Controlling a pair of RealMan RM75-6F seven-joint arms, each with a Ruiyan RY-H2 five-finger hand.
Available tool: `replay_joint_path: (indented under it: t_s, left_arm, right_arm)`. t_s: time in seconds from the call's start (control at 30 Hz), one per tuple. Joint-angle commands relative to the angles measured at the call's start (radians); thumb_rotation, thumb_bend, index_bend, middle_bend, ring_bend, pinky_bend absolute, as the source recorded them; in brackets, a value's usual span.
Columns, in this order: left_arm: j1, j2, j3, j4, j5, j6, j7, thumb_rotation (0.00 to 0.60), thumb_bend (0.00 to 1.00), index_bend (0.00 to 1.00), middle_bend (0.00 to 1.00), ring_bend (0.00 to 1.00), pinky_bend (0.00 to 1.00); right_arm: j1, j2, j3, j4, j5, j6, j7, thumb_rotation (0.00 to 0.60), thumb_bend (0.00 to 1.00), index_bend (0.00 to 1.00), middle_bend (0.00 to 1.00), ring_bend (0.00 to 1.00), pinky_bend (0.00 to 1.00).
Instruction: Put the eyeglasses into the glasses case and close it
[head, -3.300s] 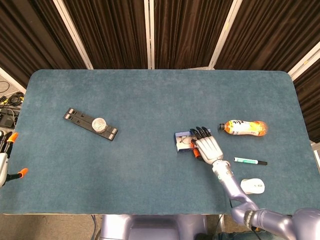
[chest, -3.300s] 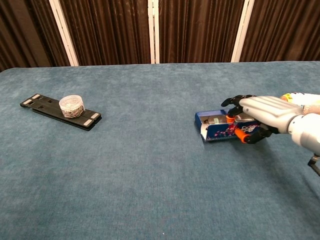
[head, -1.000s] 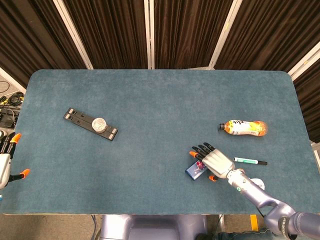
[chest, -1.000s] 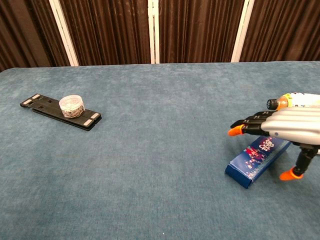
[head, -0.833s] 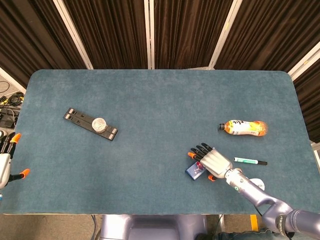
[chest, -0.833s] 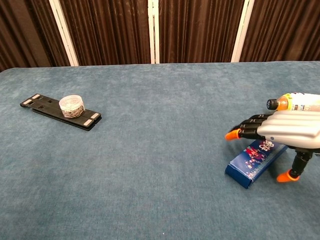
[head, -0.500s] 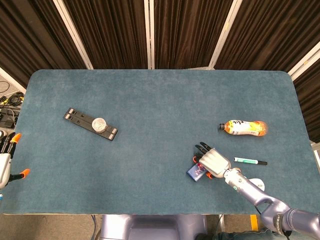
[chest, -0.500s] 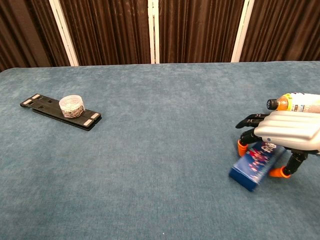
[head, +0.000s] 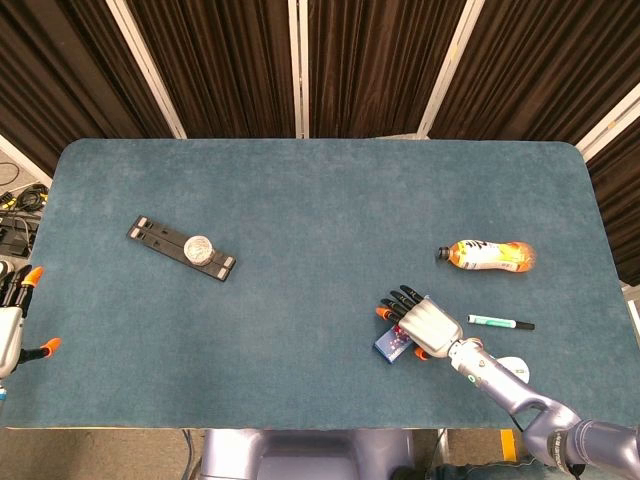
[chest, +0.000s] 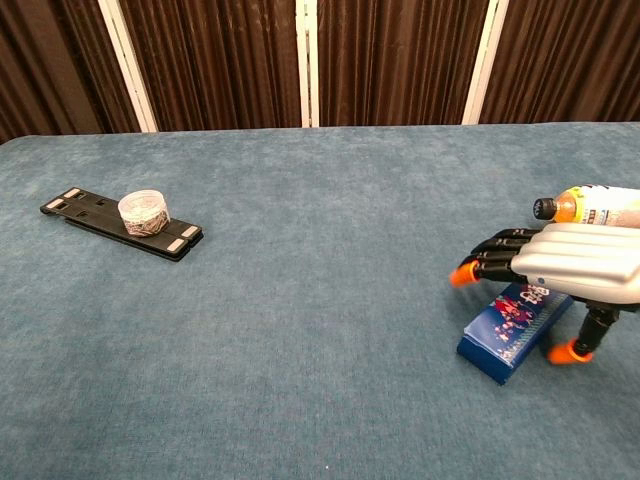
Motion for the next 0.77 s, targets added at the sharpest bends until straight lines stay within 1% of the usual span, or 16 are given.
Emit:
replay_joint_path:
  t_s: [0.03, 0.17, 0.23, 0.37, 0.4, 0.43, 0.57, 0.77]
  left_arm:
    - [0.002, 0.004, 0.001, -0.003, 0.005, 0.004, -0.006, 0.600, 0.00, 0.00, 0.00, 0.00, 0.00]
    - [0.009, 0.013, 0.004, -0.012, 0.021, 0.019, -0.021, 0.600, 0.00, 0.00, 0.00, 0.00, 0.00]
    - [0.014, 0.018, 0.006, -0.017, 0.032, 0.030, -0.031, 0.600, 0.00, 0.00, 0.00, 0.00, 0.00]
    - [0.029, 0.036, 0.014, -0.033, 0.069, 0.064, -0.059, 0.600, 0.00, 0.00, 0.00, 0.00, 0.00]
    - [0.041, 0.048, 0.019, -0.048, 0.096, 0.094, -0.078, 0.600, 0.00, 0.00, 0.00, 0.00, 0.00]
    - [0.046, 0.054, 0.023, -0.053, 0.108, 0.103, -0.086, 0.600, 0.00, 0.00, 0.00, 0.00, 0.00]
    - [0.060, 0.070, 0.032, -0.067, 0.138, 0.131, -0.100, 0.600, 0.00, 0.00, 0.00, 0.00, 0.00]
    - [0.080, 0.087, 0.046, -0.093, 0.188, 0.177, -0.111, 0.600, 0.00, 0.00, 0.00, 0.00, 0.00]
  right_arm:
    - [-0.014, 0.036, 0.008, -0.057, 0.015, 0.022, -0.036, 0.600, 0.00, 0.00, 0.00, 0.00, 0.00]
    - [-0.043, 0.102, 0.016, -0.158, 0.023, 0.080, -0.079, 0.600, 0.00, 0.00, 0.00, 0.00, 0.00]
    - [-0.065, 0.140, 0.021, -0.206, 0.022, 0.126, -0.090, 0.600, 0.00, 0.00, 0.00, 0.00, 0.00]
    - [-0.135, 0.224, 0.028, -0.290, 0.009, 0.270, -0.072, 0.600, 0.00, 0.00, 0.00, 0.00, 0.00]
    - [-0.208, 0.250, 0.037, -0.284, 0.004, 0.411, -0.060, 0.600, 0.00, 0.00, 0.00, 0.00, 0.00]
    - [-0.236, 0.250, 0.033, -0.271, -0.003, 0.457, -0.048, 0.600, 0.00, 0.00, 0.00, 0.00, 0.00]
    - [-0.300, 0.243, 0.028, -0.230, 0.000, 0.542, 0.021, 0.600, 0.00, 0.00, 0.00, 0.00, 0.00]
    - [-0.370, 0.223, 0.030, -0.160, 0.012, 0.622, 0.117, 0.600, 0.00, 0.01, 0.00, 0.00, 0.00]
